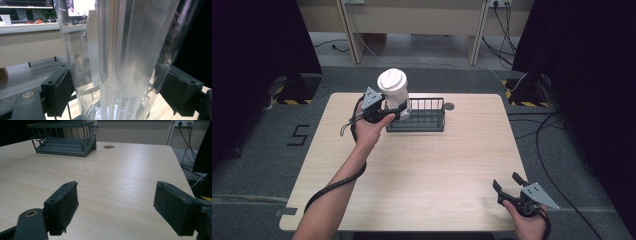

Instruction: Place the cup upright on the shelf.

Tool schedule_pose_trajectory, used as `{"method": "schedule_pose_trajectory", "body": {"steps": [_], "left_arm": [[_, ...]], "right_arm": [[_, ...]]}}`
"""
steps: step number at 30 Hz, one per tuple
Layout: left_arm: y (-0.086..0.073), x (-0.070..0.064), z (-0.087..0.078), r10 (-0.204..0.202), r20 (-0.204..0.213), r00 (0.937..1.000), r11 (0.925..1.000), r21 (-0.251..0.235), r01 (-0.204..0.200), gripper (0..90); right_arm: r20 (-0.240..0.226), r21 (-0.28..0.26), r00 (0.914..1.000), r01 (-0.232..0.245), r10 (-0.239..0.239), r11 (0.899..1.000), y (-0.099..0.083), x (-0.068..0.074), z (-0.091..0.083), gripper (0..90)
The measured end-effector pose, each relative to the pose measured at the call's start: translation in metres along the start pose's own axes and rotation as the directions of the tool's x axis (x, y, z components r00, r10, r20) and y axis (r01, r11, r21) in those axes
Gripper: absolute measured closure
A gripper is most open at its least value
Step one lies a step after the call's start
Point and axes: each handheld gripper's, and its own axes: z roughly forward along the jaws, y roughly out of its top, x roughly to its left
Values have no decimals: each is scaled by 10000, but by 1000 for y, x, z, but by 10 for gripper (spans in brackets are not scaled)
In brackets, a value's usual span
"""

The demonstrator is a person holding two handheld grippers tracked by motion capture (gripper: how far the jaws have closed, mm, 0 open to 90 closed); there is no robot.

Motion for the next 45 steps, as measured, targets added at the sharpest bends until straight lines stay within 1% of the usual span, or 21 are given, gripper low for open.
{"method": "schedule_pose_trajectory", "body": {"steps": [7,17,23,28,33,35,39,45], "left_arm": [[3,-1,10,-2,7,10000,10000,55,2,175],[9,-4,24,127,-19,9999,9999,108,-127,175],[8,-5,32,0,-13,10000,9999,138,0,175],[5,-6,40,46,4,10000,9994,329,-46,175],[4,-5,46,84,-60,9999,9993,378,-82,175],[4,-5,49,46,-90,9999,9992,403,-42,175],[3,-4,54,-73,-145,9999,9991,407,79,175],[2,-5,61,-73,-209,9998,9987,503,83,175]], "right_arm": [[-1,-20,10000,-17,17,10000,0,0,0,203],[9,-49,10000,-9,9,10000,0,-1,0,205],[17,-49,10000,1,-1,10000,0,-1,0,205],[-3,-43,10000,5,-5,10000,0,-2,0,206],[-22,-39,10000,33,-33,10000,0,-2,0,206],[-23,-25,10000,-17,17,10000,0,-2,0,206],[8,-40,10000,45,-45,10000,0,-2,0,207],[-21,-35,10000,-41,41,10000,0,-2,0,207]]}}
